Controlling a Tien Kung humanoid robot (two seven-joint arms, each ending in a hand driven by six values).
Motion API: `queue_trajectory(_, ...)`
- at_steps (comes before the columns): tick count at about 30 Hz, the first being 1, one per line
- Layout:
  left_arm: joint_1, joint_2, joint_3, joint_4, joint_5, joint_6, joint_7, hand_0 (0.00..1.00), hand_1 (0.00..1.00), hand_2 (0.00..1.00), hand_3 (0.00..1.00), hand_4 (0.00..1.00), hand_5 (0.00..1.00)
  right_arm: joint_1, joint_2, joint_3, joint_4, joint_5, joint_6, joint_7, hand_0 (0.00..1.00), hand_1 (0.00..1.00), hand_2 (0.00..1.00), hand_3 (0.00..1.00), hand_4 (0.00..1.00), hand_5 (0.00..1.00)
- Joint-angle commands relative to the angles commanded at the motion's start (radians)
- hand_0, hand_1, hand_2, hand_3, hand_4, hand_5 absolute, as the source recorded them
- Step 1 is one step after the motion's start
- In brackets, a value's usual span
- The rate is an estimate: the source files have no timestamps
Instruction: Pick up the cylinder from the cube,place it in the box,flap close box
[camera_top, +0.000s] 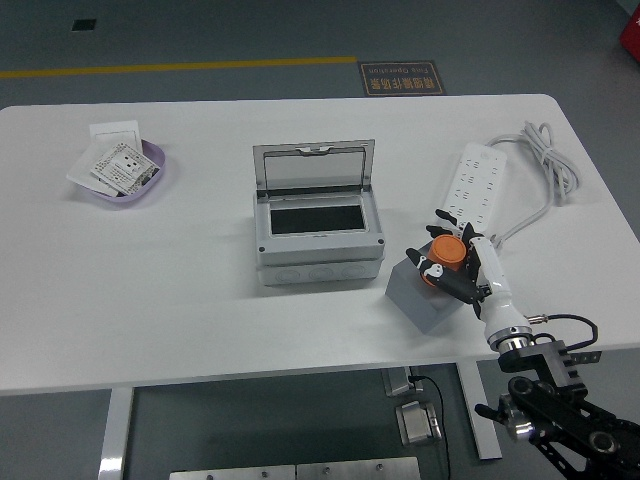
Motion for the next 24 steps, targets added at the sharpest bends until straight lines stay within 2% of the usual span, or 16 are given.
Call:
queue_trajectory(6,0.001,0.000,-0.002,-0.001,0.001,0.000,-0.001,0.653,0.673,0.577,0.581,0.517,0.104,-0.001,0.001,0.005,0.002,0.004,-0.008,0.000,0.785,0.740,0.700,0.765,0.675,0.128)
queue_trajectory(7,0.002,0.000,-0.003,-0.001,0.001,0.000,-0.001,0.651,0.673,0.577,0.581,0.519,0.107,-0.001,0.002,0.006,0.002,0.004,-0.010,-0.001,0.786,0.706,0.658,0.647,0.191,0.083)
queue_trajectory(12,0.004,0.001,-0.003,0.000,0.001,0.000,-0.003,0.651,0.673,0.577,0.581,0.519,0.107,-0.003,0.002,0.014,0.006,0.003,-0.018,-0.002,0.786,0.706,0.658,0.647,0.191,0.083)
queue_trajectory(13,0.004,0.001,-0.003,0.000,0.000,0.000,-0.003,0.651,0.674,0.578,0.582,0.521,0.106,-0.002,0.003,0.015,0.006,0.000,-0.019,-0.003,0.789,0.706,0.671,0.627,0.113,0.043)
queue_trajectory(24,0.006,0.000,-0.001,0.000,-0.002,0.000,-0.008,0.650,0.675,0.579,0.584,0.525,0.109,0.004,0.004,0.024,0.013,-0.031,-0.028,-0.019,0.793,0.711,0.678,0.616,0.105,0.005)
